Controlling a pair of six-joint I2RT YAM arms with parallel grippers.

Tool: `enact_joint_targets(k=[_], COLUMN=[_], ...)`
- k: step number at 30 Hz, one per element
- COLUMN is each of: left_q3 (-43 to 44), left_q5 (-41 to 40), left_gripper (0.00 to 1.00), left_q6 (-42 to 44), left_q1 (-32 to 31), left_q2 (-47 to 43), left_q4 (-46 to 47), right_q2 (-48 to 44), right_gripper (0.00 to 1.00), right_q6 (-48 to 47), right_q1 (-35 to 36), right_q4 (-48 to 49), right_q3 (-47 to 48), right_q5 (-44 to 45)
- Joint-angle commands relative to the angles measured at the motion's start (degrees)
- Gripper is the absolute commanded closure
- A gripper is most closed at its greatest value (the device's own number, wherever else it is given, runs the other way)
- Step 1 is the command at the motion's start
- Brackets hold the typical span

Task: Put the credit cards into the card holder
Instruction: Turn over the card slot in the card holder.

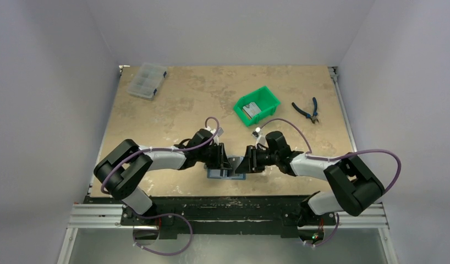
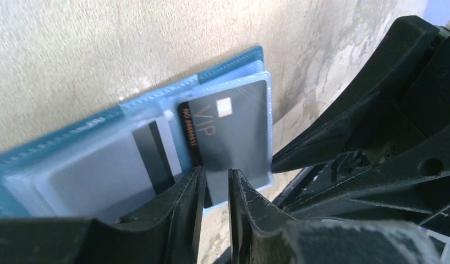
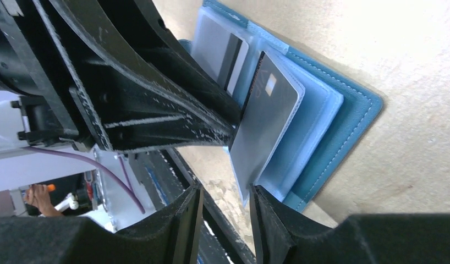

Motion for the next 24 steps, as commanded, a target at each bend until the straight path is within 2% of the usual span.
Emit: enact_joint_targets(k=[1, 4, 7, 12, 15, 18, 21, 24], left_q3=[-0.20, -0.12, 0.11, 2.30, 6.09, 10.70, 16.17, 20.44], left_q5=[0.57, -0.19, -2.97, -9.49, -15.32, -21.12, -26.23, -30.23], left_gripper=[0.74, 0.74, 0.74, 0.65, 0.61, 0.58, 0.57, 0.56], left_q6=[-0.21, -0.53, 0.36, 2.31, 2.11, 2.23, 3.93, 5.87], left_q1=[-0.20, -0.07, 1.62, 6.62, 9.77, 10.68, 10.77, 10.75], left_q2=[-3.43, -5.45, -10.29, -22.76, -28.68, -33.76, -36.68, -37.71], left_q4=[-0.53, -2.02, -8.24, -26.65, -38.98, -46.85, -51.19, -53.75], right_q2=[-0.16, 1.27, 4.22, 11.77, 17.18, 21.15, 21.71, 22.70], right_gripper=[0.56, 0.56, 0.56, 0.56, 0.57, 0.57, 0.57, 0.52], right_q6=[5.96, 9.58, 11.39, 13.39, 15.58, 18.22, 18.42, 14.45], right_q1=[0.52, 0.56, 0.97, 4.07, 6.63, 9.00, 10.71, 12.08], right_q4=[12.81, 18.98, 22.59, 27.82, 32.42, 36.00, 34.74, 28.43], right_q3=[-1.06, -1.43, -0.39, 4.02, 6.88, 9.97, 12.92, 18.76], right_q5=[-2.65, -3.57, -3.93, -4.26, -4.65, -4.88, -3.63, -1.15])
